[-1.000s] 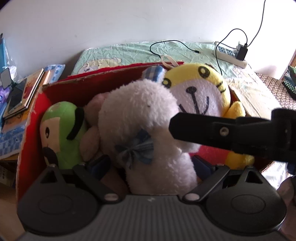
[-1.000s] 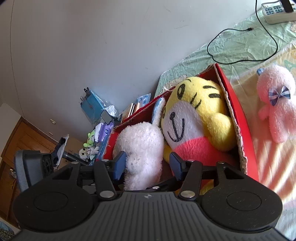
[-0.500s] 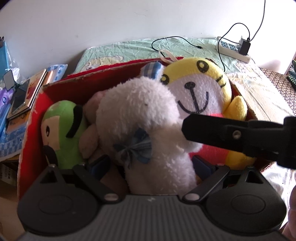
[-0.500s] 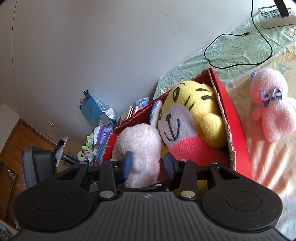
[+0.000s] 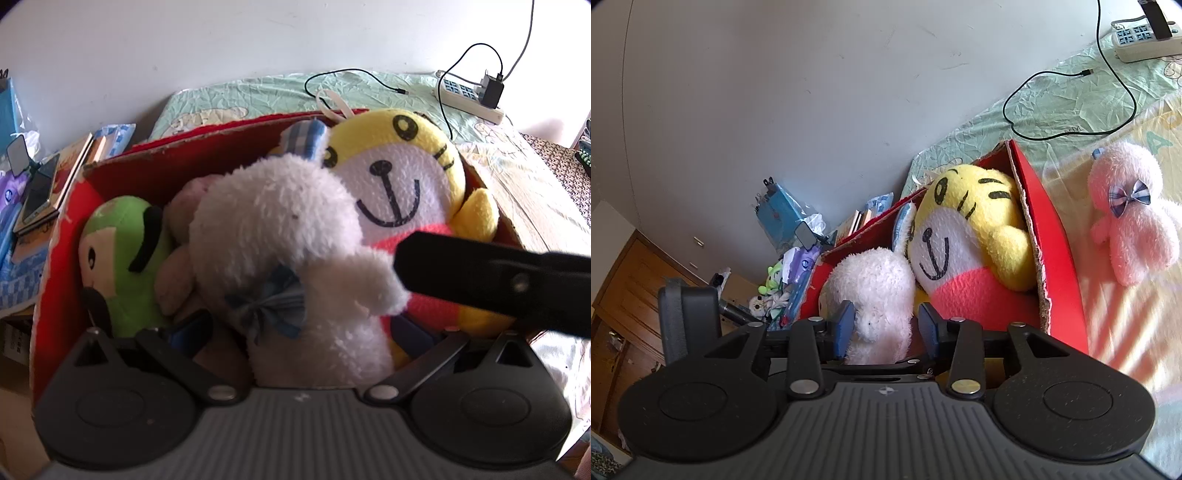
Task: Organize objects
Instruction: 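Move the open right gripper back to the remaining pink bunny, then grasp the pink bunny with blue bow by its body with the right gripper, then lift the pink bunny and carry it over the red box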
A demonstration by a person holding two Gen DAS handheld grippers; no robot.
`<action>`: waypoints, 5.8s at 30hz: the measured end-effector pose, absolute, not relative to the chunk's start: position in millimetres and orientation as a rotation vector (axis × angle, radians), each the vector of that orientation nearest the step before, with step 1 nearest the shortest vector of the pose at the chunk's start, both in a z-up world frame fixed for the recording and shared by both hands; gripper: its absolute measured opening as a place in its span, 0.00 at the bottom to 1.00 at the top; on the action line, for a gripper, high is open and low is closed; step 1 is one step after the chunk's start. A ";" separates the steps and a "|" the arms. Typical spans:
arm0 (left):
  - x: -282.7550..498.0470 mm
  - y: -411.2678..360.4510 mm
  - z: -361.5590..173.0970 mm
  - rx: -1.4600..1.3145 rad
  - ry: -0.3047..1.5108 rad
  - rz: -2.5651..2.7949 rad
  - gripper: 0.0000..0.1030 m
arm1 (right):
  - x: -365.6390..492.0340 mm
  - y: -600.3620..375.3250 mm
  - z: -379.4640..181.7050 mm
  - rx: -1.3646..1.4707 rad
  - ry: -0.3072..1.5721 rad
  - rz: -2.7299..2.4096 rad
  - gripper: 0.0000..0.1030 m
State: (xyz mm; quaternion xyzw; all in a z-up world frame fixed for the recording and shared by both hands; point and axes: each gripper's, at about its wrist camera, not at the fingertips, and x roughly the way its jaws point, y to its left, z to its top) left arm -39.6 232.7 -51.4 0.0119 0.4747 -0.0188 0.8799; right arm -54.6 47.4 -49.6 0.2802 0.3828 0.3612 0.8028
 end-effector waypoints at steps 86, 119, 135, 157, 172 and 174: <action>-18.5 -12.0 -55.8 0.252 1.024 0.068 0.99 | 8.6 -181.2 -101.8 0.662 0.952 0.651 0.46; -22.2 3.6 -105.4 0.224 0.998 -0.240 0.99 | 92.0 -112.7 -164.6 0.688 1.201 0.816 0.30; -45.3 18.9 -75.7 -0.027 1.044 -0.372 0.97 | 12.4 -181.5 -154.8 0.604 1.232 0.811 0.32; 5.1 -6.6 -104.0 0.040 1.002 -0.219 0.73 | 52.9 -165.8 -173.3 0.872 1.170 0.836 0.46; -32.0 -34.0 -50.0 0.062 0.890 -0.322 0.72 | 11.3 -207.3 -108.3 0.820 0.990 0.855 0.43; -37.1 -33.0 -36.5 0.068 0.850 -0.313 0.72 | 7.3 -207.2 -95.1 0.803 0.943 0.875 0.43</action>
